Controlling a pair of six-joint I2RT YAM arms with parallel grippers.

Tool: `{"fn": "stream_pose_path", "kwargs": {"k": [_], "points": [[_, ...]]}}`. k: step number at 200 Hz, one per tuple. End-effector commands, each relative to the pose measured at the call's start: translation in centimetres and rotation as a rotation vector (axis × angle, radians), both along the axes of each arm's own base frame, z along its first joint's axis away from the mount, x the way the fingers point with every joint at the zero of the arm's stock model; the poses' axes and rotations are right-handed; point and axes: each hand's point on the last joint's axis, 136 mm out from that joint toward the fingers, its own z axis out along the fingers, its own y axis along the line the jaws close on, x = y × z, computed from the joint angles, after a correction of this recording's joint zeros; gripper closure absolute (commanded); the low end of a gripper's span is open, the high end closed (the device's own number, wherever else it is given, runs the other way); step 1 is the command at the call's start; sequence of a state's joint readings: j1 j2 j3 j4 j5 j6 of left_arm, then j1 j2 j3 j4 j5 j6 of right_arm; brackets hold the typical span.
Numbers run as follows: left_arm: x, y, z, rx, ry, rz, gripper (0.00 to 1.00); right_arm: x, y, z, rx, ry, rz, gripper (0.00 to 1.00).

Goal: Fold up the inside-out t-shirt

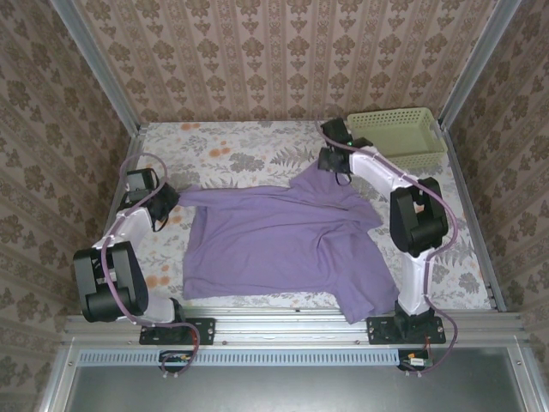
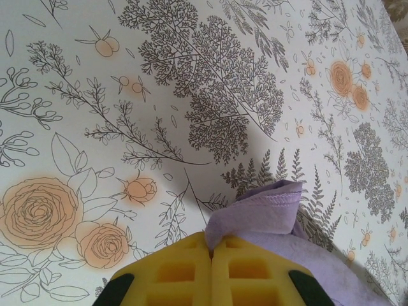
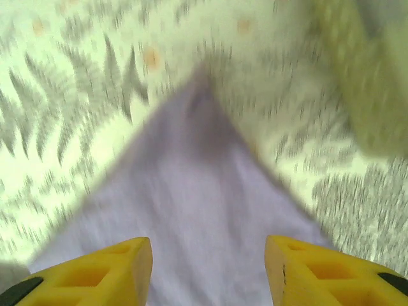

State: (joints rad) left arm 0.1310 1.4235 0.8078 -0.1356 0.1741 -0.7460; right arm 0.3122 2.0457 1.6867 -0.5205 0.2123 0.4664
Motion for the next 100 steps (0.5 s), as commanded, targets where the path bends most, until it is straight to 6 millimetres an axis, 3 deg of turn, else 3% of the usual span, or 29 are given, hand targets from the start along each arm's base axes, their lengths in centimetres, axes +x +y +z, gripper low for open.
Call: {"fn": "stream_pose_path", "kwargs": {"k": [1, 33, 74, 88, 100], "points": [[0.1, 0.4, 0.9, 0.018, -0.013, 0.007, 1.00, 1.5, -1.1, -2.8, -0.048, 0.082, 0.003, 0.49], [0.1, 0.6, 1.0, 0.024, -0.014, 0.007, 1.00, 4.2, -0.7, -4.2, -0.040, 0.101, 0.002, 0.49], [0.2, 0.6, 1.0, 0.029, -0.015, 0.002, 1.00, 6.0, 0.3, -7.0, -0.012, 0.149, 0.035, 0.51], [0.1, 0.7, 1.0, 0.028, -0.014, 0.004, 1.00, 6.2, 0.7, -7.9, 0.002, 0.174, 0.048, 0.55], [0.2, 0.8, 1.0, 0.025, -0.014, 0.005, 1.00, 6.4, 1.1, -8.5, 0.012, 0.189, 0.062, 0.65]]}}
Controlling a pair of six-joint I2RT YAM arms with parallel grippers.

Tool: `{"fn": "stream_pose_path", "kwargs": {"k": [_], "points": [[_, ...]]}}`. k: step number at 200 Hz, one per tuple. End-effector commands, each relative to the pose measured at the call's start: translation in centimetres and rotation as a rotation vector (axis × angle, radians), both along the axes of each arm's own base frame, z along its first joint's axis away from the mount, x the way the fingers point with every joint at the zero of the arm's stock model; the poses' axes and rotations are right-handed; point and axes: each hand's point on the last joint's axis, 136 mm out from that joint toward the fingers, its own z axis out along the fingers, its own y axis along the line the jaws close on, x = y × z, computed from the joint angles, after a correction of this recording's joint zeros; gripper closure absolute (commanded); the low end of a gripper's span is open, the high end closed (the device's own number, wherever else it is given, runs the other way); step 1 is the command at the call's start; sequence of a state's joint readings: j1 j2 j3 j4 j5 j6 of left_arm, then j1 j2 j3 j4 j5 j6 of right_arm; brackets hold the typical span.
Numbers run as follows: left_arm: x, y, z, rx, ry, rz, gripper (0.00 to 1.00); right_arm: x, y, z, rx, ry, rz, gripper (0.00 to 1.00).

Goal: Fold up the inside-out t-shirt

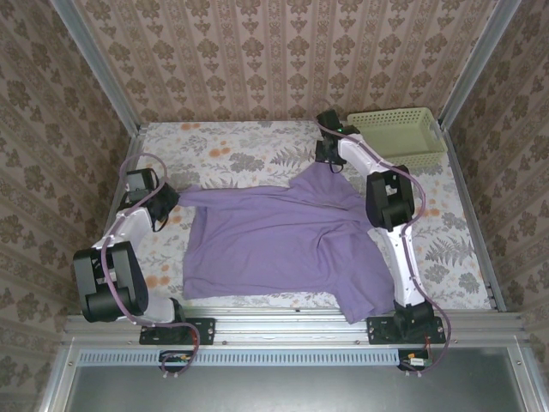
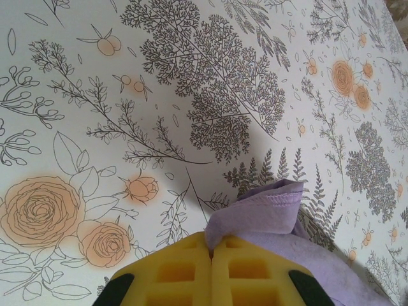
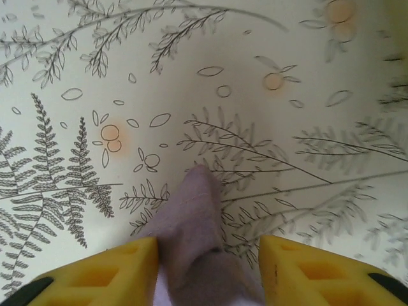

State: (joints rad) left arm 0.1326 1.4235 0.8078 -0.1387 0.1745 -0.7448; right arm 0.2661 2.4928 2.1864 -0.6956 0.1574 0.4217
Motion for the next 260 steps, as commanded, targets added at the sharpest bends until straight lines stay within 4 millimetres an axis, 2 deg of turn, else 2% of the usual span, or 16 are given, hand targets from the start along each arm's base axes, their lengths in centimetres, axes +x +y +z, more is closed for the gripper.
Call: {"fn": "stream_pose_path", "kwargs": {"k": [1, 16, 37, 54, 69, 82, 101, 126, 154, 170, 180, 191, 205, 217, 241, 260], "points": [[0.2, 0.7, 1.0, 0.024, -0.016, 0.005, 1.00, -0.3, 0.8, -0.6, 0.028, 0.059, 0.040, 0.66], [0.3, 0.9, 1.2, 0.017, -0.020, 0.004, 1.00, 0.0, 1.2, -0.2, 0.041, 0.052, 0.062, 0.81], [0.9, 1.2, 2.1, 0.004, -0.022, -0.012, 1.00, 0.6, 1.5, 2.7, 0.040, 0.000, 0.093, 1.00], [1.1, 1.5, 3.3, -0.001, -0.029, -0.022, 1.00, 0.4, 1.2, 6.6, 0.010, -0.065, 0.117, 1.00], [0.5, 2.3, 4.6, 0.026, -0.046, -0.004, 1.00, -0.5, -0.3, 10.4, -0.062, -0.144, 0.119, 1.00], [-0.4, 3.2, 5.4, 0.057, -0.049, 0.022, 1.00, -2.1, -1.1, 13.8, -0.083, -0.243, 0.146, 1.00], [-2.2, 3.7, 4.9, 0.065, -0.042, 0.063, 1.00, -5.9, -0.7, 16.0, -0.042, -0.308, 0.198, 1.00], [-4.1, 2.9, 2.9, 0.010, -0.036, 0.081, 1.00, -12.1, 0.5, 14.5, -0.006, -0.281, 0.237, 1.00], [-6.1, 2.4, 0.9, 0.000, -0.001, 0.084, 1.00, -20.1, 1.3, 10.0, 0.068, -0.211, 0.221, 1.00], [-7.1, 2.2, 0.1, 0.005, 0.023, 0.081, 1.00, -24.8, 0.5, 6.1, 0.121, -0.114, 0.157, 1.00], [-7.6, 2.2, -0.5, 0.009, 0.033, 0.082, 1.00, -26.8, 0.1, 4.9, 0.159, -0.091, 0.130, 1.00], [-8.0, 2.3, -0.9, 0.015, 0.041, 0.086, 1.00, -28.8, -0.8, 3.2, 0.174, -0.058, 0.088, 0.88], [-8.3, 2.2, -1.4, 0.011, 0.049, 0.087, 1.00, -29.9, -1.7, 2.6, 0.177, -0.054, 0.066, 0.74], [-8.2, 2.1, -1.5, 0.003, 0.046, 0.081, 1.00, -29.6, -2.6, 3.3, 0.173, -0.067, 0.039, 0.66], [-7.9, 1.9, -1.1, -0.002, 0.041, 0.072, 1.00, -27.4, -4.0, 6.1, 0.217, -0.140, -0.017, 0.59], [-7.8, 1.9, -0.8, 0.003, 0.038, 0.064, 1.00, -25.7, -3.6, 7.5, 0.253, -0.170, -0.015, 0.57]]}}
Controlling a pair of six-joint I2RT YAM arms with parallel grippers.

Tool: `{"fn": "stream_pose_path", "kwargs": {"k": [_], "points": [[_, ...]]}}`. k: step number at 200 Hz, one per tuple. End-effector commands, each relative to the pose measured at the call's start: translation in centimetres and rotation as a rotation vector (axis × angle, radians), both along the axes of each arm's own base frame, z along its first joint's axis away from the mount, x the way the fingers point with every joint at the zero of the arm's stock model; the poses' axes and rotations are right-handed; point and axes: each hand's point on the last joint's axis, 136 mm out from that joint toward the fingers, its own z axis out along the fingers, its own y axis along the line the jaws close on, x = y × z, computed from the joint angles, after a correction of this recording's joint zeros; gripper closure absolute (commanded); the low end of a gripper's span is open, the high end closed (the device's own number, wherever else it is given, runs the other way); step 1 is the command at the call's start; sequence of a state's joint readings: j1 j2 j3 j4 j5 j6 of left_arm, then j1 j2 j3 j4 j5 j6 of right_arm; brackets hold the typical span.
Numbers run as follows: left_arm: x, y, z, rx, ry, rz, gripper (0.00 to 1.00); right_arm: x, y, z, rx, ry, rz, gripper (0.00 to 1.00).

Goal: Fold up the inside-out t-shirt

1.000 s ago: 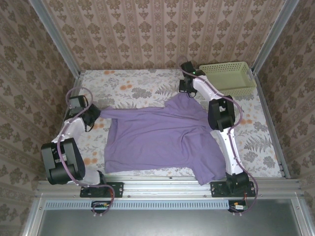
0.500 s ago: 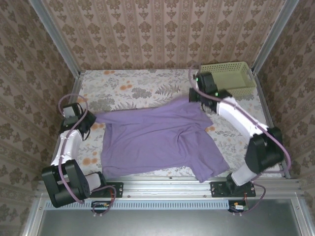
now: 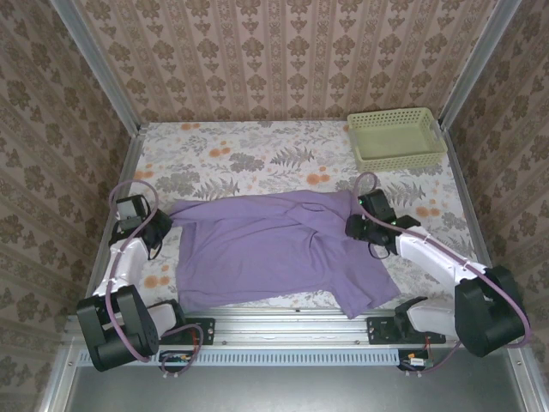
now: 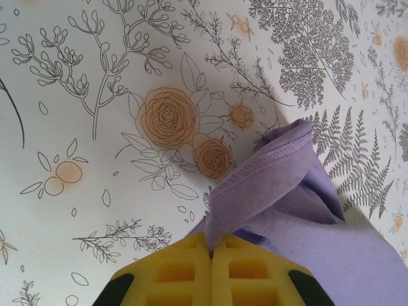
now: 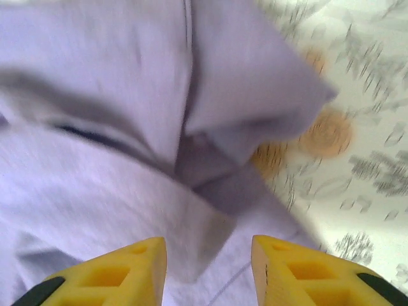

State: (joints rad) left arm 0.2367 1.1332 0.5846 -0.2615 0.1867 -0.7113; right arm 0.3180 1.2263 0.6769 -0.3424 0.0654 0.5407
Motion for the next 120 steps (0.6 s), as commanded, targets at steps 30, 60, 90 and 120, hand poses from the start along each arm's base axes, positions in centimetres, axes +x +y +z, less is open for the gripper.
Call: {"fn": "stream_pose_path", "kwargs": {"k": [30, 60, 90, 120], "points": [[0.2, 0.0, 0.9, 0.003, -0.013, -0.015, 1.00, 3.8, 1.6, 2.4, 0.098, -0.047, -0.017, 0.60], [0.2, 0.0, 0.7, 0.003, -0.007, -0.018, 1.00, 2.8, 0.6, 0.5, 0.034, 0.005, -0.068, 0.61], [0.4, -0.1, 0.5, -0.005, -0.009, -0.018, 1.00, 0.9, -0.4, -1.5, 0.004, 0.058, -0.118, 0.57], [0.7, -0.1, 0.7, -0.011, -0.011, -0.022, 1.00, -0.2, -0.3, -3.4, 0.005, 0.115, -0.132, 0.56]]}}
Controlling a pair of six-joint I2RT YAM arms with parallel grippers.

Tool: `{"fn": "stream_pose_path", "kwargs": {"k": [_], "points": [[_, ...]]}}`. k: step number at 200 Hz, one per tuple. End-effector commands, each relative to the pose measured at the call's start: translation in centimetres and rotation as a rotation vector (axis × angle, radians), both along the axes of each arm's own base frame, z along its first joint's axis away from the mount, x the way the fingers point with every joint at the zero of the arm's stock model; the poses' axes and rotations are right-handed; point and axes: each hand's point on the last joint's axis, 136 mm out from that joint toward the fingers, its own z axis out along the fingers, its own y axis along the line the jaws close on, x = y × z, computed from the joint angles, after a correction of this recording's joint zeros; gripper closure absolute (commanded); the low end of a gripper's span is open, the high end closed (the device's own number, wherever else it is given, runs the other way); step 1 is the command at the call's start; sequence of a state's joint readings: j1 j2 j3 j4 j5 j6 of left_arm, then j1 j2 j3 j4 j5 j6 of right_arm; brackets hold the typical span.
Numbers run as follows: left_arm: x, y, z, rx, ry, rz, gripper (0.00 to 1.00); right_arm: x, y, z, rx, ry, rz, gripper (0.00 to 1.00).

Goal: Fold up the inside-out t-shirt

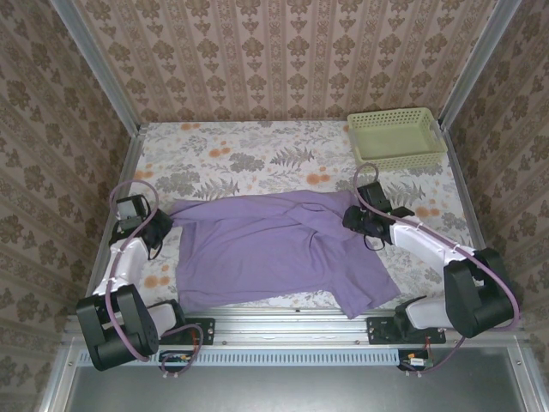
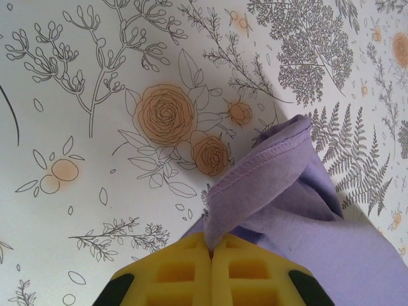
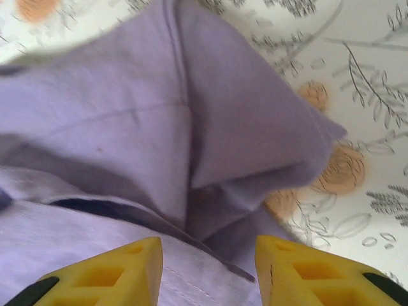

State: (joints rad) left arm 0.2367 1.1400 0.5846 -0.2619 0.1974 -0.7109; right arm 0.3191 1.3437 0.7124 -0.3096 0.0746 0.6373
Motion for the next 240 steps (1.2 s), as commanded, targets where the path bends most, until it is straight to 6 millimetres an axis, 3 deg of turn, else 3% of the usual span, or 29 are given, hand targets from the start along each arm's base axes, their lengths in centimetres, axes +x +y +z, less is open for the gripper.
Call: {"fn": "stream_pose_path", "kwargs": {"k": [1, 43, 53, 66, 74, 88, 106, 125, 174, 213, 240], "points": [[0.7, 0.0, 0.9, -0.001, -0.017, -0.016, 1.00, -1.4, -0.5, -1.7, -0.023, 0.062, -0.046, 0.56], [1.0, -0.2, 0.9, -0.009, -0.018, -0.025, 1.00, -1.5, 0.4, -2.1, -0.032, 0.066, -0.024, 0.57], [1.0, -0.3, 1.0, -0.009, -0.017, -0.027, 1.00, -1.5, 0.5, -2.9, -0.033, 0.086, -0.023, 0.62], [1.1, -0.4, 1.0, -0.009, -0.017, -0.030, 1.00, -1.3, 0.7, -2.8, -0.025, 0.082, -0.020, 0.77], [1.1, -0.4, 1.0, -0.010, -0.016, -0.030, 1.00, -1.3, 0.7, -2.8, -0.028, 0.082, -0.023, 0.79], [1.2, -0.4, 1.1, -0.010, -0.017, -0.029, 1.00, -1.2, 0.5, -2.7, -0.038, 0.085, -0.027, 0.77], [1.2, -0.4, 1.2, -0.011, -0.023, -0.030, 1.00, -1.4, 0.2, -2.7, -0.058, 0.097, -0.040, 0.61], [1.3, -0.5, 1.4, -0.011, -0.026, -0.032, 1.00, -1.7, -0.1, -3.2, -0.069, 0.112, -0.049, 0.54], [1.4, -0.5, 1.6, -0.011, -0.032, -0.033, 1.00, -1.5, 1.3, -4.5, 0.005, 0.131, -0.032, 0.58], [1.4, -0.6, 1.6, -0.010, -0.031, -0.032, 1.00, -0.6, 2.0, -3.2, 0.040, 0.085, -0.023, 0.71], [1.4, -0.7, 1.7, -0.012, -0.033, -0.034, 1.00, -0.3, 2.1, -2.5, 0.047, 0.067, -0.023, 0.67]]}}
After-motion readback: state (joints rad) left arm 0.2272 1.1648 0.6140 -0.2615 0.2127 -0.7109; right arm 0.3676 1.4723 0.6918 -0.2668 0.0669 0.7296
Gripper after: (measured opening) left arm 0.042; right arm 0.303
